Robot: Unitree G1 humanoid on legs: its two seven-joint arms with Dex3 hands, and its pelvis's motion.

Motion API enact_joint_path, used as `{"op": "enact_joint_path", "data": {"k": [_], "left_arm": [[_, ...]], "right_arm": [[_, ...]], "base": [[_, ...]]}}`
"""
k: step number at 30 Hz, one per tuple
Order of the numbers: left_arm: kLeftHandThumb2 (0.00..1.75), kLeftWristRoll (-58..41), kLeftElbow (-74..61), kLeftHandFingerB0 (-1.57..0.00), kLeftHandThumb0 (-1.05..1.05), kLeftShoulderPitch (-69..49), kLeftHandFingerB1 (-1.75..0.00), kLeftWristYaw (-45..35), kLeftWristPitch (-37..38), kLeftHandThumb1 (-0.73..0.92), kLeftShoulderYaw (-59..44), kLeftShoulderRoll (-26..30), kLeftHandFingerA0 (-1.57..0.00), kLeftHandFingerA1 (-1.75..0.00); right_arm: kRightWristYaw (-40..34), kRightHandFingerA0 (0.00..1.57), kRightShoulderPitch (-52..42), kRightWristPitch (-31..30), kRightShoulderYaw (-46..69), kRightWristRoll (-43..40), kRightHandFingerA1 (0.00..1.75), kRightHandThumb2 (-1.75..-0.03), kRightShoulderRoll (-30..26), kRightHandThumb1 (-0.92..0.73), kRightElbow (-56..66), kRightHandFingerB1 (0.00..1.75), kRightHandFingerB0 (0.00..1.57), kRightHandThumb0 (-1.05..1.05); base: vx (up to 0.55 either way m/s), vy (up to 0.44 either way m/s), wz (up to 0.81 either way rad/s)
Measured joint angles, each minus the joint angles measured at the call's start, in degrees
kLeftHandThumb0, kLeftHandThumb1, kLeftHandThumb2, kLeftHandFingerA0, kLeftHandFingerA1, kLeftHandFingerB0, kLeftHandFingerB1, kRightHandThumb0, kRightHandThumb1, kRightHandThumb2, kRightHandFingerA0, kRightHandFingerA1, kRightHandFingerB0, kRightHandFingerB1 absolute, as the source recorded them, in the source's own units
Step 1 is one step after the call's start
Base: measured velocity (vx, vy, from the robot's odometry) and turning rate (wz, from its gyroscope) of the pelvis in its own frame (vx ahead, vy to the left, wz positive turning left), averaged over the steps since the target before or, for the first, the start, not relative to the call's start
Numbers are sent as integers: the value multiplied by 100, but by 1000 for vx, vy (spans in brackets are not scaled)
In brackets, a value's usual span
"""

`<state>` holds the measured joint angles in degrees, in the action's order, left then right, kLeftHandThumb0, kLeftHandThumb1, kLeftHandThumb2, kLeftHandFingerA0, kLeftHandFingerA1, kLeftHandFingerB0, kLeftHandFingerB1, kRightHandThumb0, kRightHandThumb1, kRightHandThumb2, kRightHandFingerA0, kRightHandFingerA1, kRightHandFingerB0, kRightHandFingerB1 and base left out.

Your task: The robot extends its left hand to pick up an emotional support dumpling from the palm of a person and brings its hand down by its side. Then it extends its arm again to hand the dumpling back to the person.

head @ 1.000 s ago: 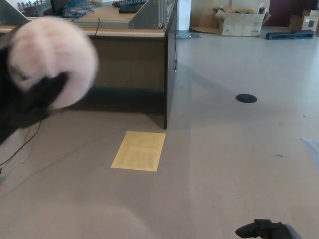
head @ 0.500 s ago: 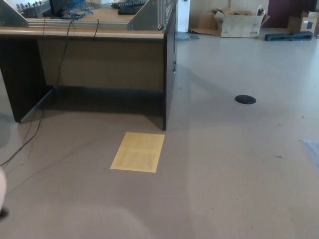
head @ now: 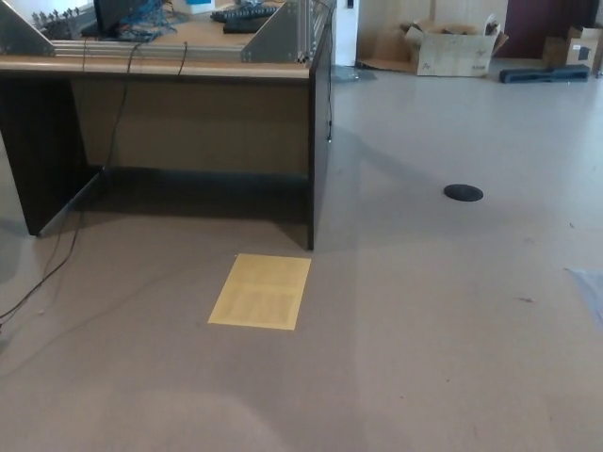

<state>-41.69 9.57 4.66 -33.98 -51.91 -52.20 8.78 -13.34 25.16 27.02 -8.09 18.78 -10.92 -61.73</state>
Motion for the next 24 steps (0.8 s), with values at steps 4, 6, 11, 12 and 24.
{"op": "enact_joint_path", "data": {"k": [4, 6, 11, 12, 24], "left_arm": [[67, -191, 127, -45, -34, -1, -121, 20, -15, 92, 20, 189, -67, -175], [65, -284, 142, -46, -35, -1, -115, 65, -33, 92, 28, 235, -66, -173], [64, -514, 148, -56, -35, 27, -101, 233, -74, 87, 1, 287, -67, -173], [64, -563, 148, -57, -39, 32, -102, 273, -81, 88, -6, 288, -67, -175], [66, -573, -120, -75, -8, 864, -99, 327, 471, 91, 632, 1329, -71, -160]], "right_arm": [[-12, 81, 28, 0, 0, -1, 68, -57, 0, -57, -1, 52, 78, -29], [-14, 81, 43, 0, 0, -1, 79, -57, 0, -57, -2, 52, 78, -29], [-14, 82, 63, 0, 0, -1, 79, -57, 0, -57, -2, 52, 77, -29], [-13, 81, 65, 0, 0, -1, 77, -57, 0, -57, -2, 52, 77, -29], [-12, 81, 86, -7, -45, 7, 71, -57, 3, -57, -16, 51, 78, -30]], "base": [[0, 0, 0], [0, 0, 0], [0, 0, 0], [0, 0, 0], [0, 0, 0]]}}
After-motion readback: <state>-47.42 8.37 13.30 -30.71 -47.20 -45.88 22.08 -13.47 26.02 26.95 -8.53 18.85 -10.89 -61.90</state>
